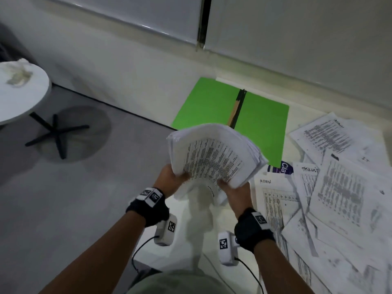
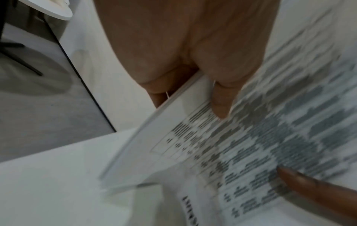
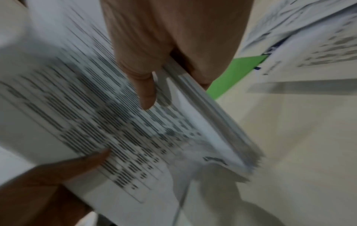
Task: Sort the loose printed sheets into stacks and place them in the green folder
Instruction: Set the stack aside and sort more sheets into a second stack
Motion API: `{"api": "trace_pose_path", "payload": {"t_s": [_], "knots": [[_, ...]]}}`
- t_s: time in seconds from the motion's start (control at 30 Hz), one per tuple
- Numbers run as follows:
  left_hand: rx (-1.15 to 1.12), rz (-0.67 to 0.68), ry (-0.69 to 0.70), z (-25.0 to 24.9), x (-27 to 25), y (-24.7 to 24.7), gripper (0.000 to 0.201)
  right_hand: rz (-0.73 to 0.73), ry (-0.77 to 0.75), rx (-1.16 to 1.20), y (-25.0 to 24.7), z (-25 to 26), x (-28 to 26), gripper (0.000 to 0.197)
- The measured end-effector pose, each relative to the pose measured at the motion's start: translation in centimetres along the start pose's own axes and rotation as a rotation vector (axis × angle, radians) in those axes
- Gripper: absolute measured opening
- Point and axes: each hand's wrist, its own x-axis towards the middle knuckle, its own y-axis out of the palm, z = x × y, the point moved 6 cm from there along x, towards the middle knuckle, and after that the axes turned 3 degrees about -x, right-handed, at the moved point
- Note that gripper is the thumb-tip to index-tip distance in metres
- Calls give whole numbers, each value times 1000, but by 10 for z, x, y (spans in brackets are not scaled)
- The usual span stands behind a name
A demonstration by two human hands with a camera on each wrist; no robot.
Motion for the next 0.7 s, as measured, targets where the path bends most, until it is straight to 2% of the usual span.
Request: {"api": "trace_pose_path", "payload": {"t_s": [0.1, 0.17, 0.2, 0.23, 0.3, 0.33, 0.43, 0.57, 0.63, 0.7], "knots": [[70, -117, 3, 14, 2, -4, 20, -49, 31, -15, -8, -21, 5, 29], [131, -128, 16, 18, 5, -7, 16, -52, 72, -57, -12, -33, 5, 27], [169, -111, 22, 23, 7, -8, 17, -35, 103, -102, -11, -40, 3, 33], [217, -87, 15, 29, 8, -7, 21, -15, 128, -157, -9, -51, 2, 48], [331, -51, -49, 52, 10, -7, 33, 49, 230, -267, -2, -71, -5, 93], [383, -36, -105, 68, 11, -6, 39, 72, 302, -287, 1, -79, -11, 100], [481, -10, -266, 105, 12, -4, 46, 108, 444, -302, 12, -98, -18, 87], [625, -64, -295, 111, 15, -2, 61, 165, 488, -435, 5, -111, -22, 71], [674, -201, -311, 101, 12, 1, 72, 159, 479, -416, -19, -116, -21, 61], [785, -416, -249, 79, 6, 10, 77, 117, 456, -397, -55, -123, -18, 46]]}}
